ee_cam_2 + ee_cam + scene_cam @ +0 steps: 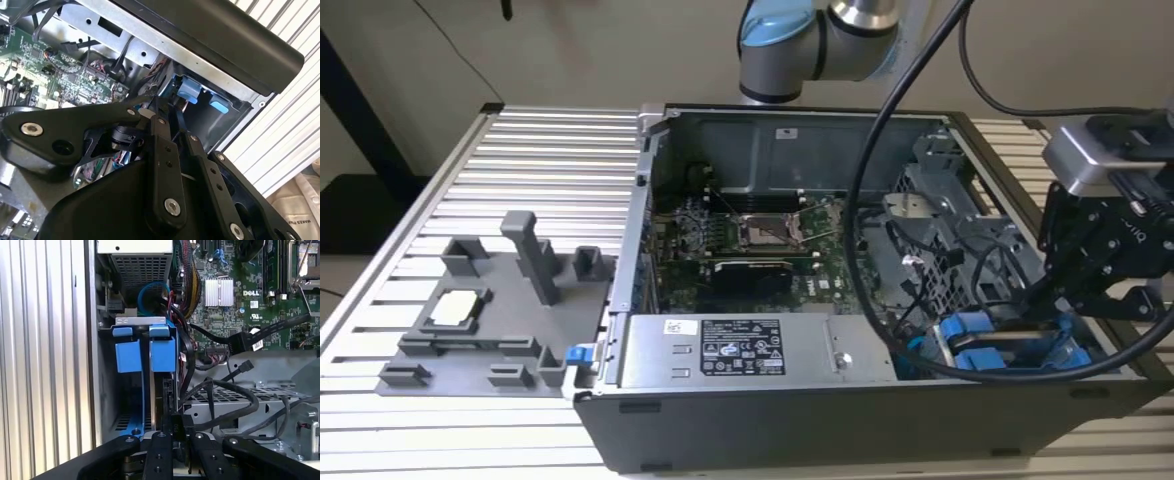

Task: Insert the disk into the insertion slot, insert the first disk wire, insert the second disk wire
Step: 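Insert the first disk wire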

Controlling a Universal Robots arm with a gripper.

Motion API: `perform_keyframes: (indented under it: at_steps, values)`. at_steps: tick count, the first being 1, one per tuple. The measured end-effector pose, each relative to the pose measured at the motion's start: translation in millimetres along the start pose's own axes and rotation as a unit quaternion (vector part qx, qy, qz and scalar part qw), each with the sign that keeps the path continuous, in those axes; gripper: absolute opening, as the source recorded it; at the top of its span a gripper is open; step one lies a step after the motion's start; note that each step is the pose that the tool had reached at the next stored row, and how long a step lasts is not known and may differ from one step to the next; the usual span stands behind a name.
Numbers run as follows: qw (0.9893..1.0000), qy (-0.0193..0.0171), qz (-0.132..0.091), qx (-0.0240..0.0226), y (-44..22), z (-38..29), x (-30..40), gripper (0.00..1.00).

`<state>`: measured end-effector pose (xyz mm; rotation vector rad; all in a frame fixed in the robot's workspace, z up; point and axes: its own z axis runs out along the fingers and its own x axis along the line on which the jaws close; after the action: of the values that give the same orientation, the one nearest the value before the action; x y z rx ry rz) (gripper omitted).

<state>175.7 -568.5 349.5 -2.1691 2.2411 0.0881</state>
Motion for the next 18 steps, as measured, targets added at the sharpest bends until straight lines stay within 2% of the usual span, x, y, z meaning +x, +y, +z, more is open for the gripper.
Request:
perform_keyframes:
  at_steps: [18]
  values:
    - [1.0000, 0.0000, 0.000, -0.0022, -0.8, 1.2, 1.9, 0.19]
